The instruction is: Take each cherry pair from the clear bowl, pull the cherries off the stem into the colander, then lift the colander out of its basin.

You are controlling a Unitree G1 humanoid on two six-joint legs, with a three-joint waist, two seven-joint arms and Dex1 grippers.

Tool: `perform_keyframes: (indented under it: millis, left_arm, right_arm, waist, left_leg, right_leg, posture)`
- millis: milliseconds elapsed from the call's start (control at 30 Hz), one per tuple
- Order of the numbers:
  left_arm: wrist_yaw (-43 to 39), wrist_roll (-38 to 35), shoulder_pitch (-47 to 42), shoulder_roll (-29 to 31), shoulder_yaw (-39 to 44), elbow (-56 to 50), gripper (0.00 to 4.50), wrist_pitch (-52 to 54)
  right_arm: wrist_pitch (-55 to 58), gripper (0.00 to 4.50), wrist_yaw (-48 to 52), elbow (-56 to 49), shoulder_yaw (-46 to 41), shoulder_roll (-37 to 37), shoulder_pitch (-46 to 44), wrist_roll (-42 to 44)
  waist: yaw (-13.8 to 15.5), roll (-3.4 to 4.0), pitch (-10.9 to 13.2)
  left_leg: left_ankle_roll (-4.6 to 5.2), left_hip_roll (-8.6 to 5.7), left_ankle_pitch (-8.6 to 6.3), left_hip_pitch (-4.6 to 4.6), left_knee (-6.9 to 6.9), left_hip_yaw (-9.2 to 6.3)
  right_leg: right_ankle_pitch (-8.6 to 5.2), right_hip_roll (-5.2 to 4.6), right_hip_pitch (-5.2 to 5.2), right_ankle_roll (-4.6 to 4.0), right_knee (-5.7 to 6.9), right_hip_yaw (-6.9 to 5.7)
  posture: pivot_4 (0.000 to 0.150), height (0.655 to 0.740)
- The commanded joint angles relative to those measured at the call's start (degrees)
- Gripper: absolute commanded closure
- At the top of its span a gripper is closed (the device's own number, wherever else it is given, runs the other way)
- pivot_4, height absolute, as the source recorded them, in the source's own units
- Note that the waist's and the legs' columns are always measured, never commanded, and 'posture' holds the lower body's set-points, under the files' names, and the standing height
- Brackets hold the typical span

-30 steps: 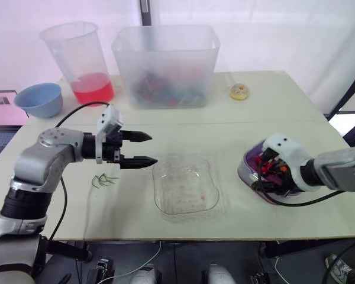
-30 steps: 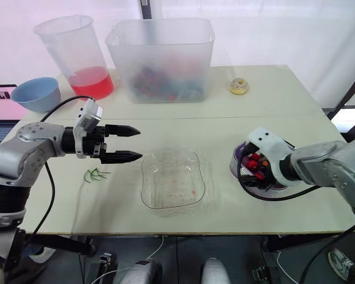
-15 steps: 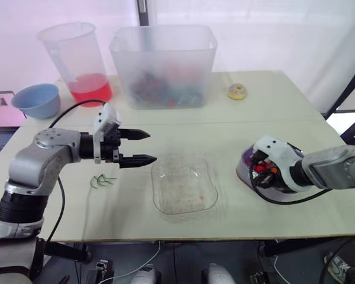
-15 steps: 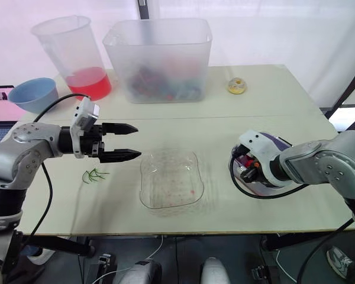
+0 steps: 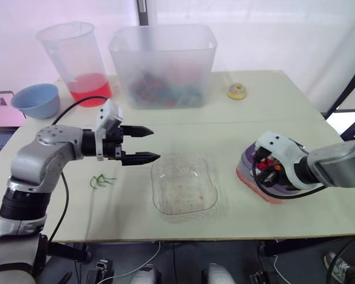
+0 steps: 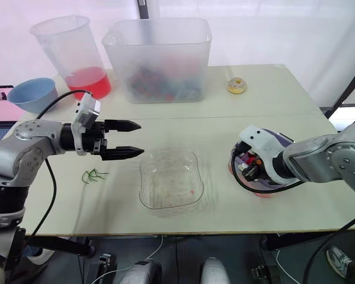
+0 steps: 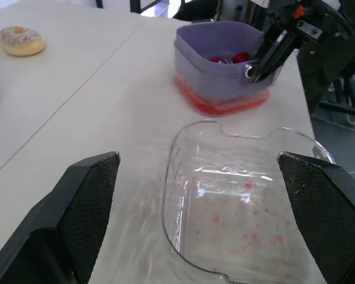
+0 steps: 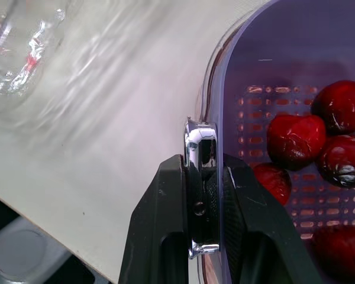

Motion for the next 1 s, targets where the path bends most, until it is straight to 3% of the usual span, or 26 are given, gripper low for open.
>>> perform_keyframes:
  millis: [33, 1000]
  left_arm:
    - [-0.7, 0.2, -1.1, 0.0, 0.3, 0.1, 0.00, -1.6]
    - [-5.5, 4.0, -4.3, -2.9, -2.9, 7.3, 0.00, -7.4]
  right_arm:
    - [0.3, 4.29, -1.9, -0.8, -2.7, -1.4, -3.0, 4.5]
    - [-4.5, 4.29, -9.6, -1.4, -6.0, -13.1, -1.4, 17.7]
  waist:
    - [0.0, 0.00, 0.0]
    - [0.2, 0.00, 0.0]
  left_leg:
    - [0.00, 0.00, 0.00, 0.00, 0.00, 0.01]
    - [0.00, 0.00, 0.00, -0.01, -0.11, 0.05]
  right_leg:
    - [0.00, 0.00, -0.01, 0.00, 0.00, 0.00]
    - [0.00, -0.01, -0.02, 0.00, -0.04, 0.00]
  posture:
    - [0.150, 0.7400]
    - [0.150, 0.7400]
